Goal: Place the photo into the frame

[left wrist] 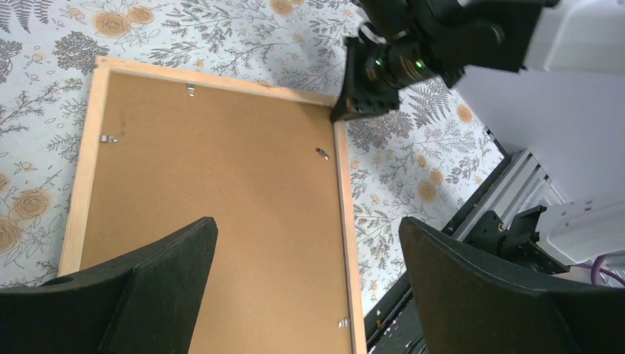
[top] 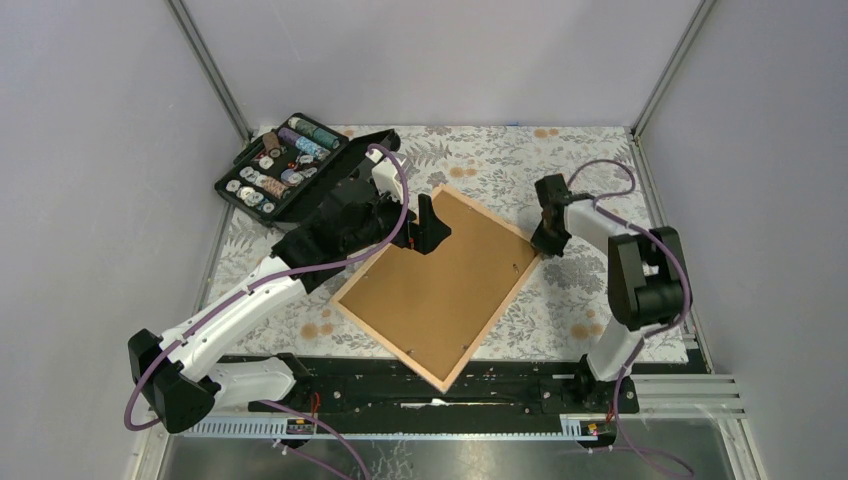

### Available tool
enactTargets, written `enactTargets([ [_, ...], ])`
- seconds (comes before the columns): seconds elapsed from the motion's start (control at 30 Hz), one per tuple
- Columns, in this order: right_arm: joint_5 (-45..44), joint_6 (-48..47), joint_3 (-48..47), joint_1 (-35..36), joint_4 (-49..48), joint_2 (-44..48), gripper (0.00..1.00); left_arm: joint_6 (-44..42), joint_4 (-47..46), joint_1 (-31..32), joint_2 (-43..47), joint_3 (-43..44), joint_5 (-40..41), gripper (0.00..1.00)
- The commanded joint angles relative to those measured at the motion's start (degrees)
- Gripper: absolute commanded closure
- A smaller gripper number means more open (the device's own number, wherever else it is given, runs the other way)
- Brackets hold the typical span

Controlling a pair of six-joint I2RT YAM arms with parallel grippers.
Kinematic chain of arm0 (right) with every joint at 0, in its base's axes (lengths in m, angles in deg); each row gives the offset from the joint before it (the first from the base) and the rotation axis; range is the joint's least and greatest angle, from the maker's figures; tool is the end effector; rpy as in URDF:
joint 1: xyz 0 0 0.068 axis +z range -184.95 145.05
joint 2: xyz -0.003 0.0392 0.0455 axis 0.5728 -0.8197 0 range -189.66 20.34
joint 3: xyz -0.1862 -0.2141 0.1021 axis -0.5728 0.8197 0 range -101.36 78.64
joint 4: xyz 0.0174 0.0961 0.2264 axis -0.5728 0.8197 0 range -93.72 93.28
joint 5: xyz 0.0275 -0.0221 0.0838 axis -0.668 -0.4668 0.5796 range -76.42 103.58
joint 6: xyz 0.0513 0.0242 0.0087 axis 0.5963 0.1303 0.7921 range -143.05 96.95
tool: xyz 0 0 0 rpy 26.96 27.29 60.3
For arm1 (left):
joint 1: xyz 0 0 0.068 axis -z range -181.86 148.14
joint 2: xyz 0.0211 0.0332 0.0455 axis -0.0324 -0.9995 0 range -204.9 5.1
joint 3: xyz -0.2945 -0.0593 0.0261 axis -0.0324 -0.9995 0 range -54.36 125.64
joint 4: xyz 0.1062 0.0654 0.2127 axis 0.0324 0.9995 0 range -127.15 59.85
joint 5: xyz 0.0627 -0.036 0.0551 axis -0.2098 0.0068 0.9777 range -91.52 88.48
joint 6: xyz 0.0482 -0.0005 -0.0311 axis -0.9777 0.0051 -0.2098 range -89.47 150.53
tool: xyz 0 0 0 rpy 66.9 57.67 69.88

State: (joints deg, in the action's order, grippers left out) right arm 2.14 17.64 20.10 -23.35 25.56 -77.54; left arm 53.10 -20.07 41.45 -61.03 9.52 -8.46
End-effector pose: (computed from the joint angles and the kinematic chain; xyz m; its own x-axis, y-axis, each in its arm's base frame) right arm 0.3121 0.0558 0.1995 -0.7740 0.4935 -0.3967 0.4990 0.8611 0.0976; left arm 0.1714 -0.1684 0.3951 -0.5155 -0.0376 -0.8561 0.6129 0.6820 -0.3990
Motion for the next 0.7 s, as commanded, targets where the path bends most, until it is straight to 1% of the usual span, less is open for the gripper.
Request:
enactTargets([
  [0.0, -5.4, -12.1, -7.8, -1.0, -1.4, -10.6, 1.0, 0.5, -1.9, -0.4, 0.0, 0.9, -1.5, 0.01],
  [0.07, -3.0, -13.6, -11.6, -2.8, -1.3, -13.9, 1.0, 0.4, -1.9, -0.3, -0.1, 0.8, -1.4, 0.01],
  [0.17, 3.7, -17.8, -17.6, -4.9, -0.8, -18.7, 0.99, 0.4, -1.7, -0.3, -0.1, 0.9, -1.4, 0.01],
  [0.23, 8.0, -19.9, -22.4, -5.3, 1.9, -21.6, 0.94, 0.4, -1.8, -0.3, -0.1, 1.0, -1.5, 0.01],
  [0.27, 10.8, -20.7, -24.2, -5.3, 3.0, -22.3, 0.88, 0.4, -1.9, -0.3, -0.1, 0.9, -1.5, 0.01],
  [0.33, 14.5, -21.8, -25.0, -5.3, 3.0, -21.3, 0.58, 0.3, -1.8, -0.3, -0.1, 0.9, -1.4, 0.01],
  [0.4, 15.1, -22.3, -22.6, -5.2, 1.4, -18.0, 0.35, 0.3, -1.8, -0.4, -0.1, 1.0, -1.2, 0.01],
  [0.43, 15.1, -22.5, -21.2, -5.2, 0.7, -15.9, 0.26, 0.3, -1.8, -0.4, -0.1, 1.0, -1.3, 0.01],
  [0.47, 15.2, -22.6, -19.8, -5.2, 0.6, -14.2, 0.14, 0.4, -1.8, -0.4, -0.1, 1.0, -1.5, 0.01],
  [0.5, 15.3, -22.5, -18.2, -5.2, 0.5, -12.3, 0.07, 0.4, -1.8, -0.4, 0.0, 0.9, -1.6, 0.01],
  [0.57, 16.3, -22.3, -15.6, -5.2, 0.6, -9.7, 0.04, 0.5, -1.8, -0.3, 0.1, 0.9, -1.8, 0.01],
  [0.67, 18.8, -22.3, -13.3, -4.8, 1.0, -8.4, 0.05, 0.7, -2.0, -0.4, 0.3, 1.0, -2.2, 0.01],
])
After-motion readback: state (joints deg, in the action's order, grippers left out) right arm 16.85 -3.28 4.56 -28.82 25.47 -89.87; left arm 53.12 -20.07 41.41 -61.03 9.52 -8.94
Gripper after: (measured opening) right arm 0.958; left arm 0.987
